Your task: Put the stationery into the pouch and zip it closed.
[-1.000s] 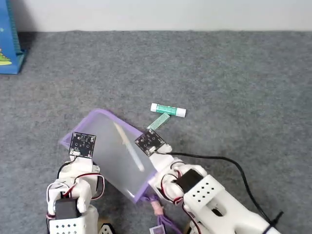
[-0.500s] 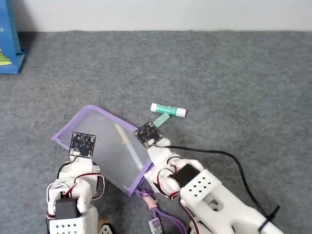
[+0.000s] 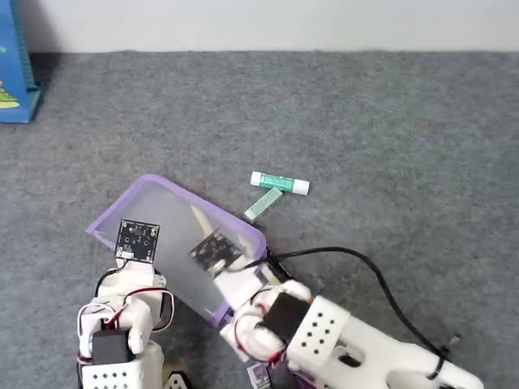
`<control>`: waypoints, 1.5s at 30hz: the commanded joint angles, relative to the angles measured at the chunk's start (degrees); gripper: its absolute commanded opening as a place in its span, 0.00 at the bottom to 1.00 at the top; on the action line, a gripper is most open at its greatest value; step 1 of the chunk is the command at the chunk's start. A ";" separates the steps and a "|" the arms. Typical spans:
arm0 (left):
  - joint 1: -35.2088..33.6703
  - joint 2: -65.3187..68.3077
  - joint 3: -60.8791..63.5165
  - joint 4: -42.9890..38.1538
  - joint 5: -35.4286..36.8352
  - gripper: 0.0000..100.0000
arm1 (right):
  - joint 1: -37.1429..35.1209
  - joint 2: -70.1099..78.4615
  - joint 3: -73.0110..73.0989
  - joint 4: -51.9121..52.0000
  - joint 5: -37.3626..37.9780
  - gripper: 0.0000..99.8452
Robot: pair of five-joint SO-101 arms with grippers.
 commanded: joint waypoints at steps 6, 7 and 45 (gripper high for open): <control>-0.26 -0.70 -0.66 0.18 -0.26 0.02 | -2.15 -0.92 6.07 -7.60 -0.97 0.20; -0.26 -0.70 -0.66 0.18 -0.26 0.02 | -2.15 -0.92 7.38 -8.92 -0.97 0.20; -0.26 -0.70 -0.66 0.18 -0.26 0.02 | 8.92 -1.63 15.21 -18.95 5.98 0.01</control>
